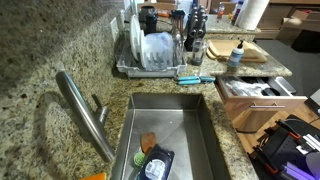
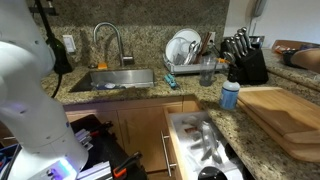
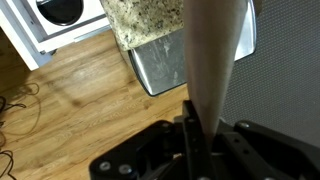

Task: Remove the brown paper roll from the open drawer and put it on the countertop

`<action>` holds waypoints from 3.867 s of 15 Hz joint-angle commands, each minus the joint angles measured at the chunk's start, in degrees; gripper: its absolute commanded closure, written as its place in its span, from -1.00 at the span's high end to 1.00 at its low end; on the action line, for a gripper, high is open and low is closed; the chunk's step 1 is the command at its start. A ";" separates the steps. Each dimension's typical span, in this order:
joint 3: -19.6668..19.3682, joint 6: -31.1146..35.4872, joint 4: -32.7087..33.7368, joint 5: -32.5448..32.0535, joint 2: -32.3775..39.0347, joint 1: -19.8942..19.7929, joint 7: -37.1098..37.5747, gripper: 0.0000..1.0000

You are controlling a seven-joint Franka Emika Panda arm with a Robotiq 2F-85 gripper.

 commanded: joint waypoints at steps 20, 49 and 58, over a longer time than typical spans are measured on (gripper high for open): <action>10.50 -10.98 37.87 2.52 29.93 -4.22 5.28 -0.99; 20.40 -32.56 61.28 11.72 42.64 -13.82 8.61 0.97; 20.45 -32.87 59.83 11.18 41.69 -13.55 7.98 0.97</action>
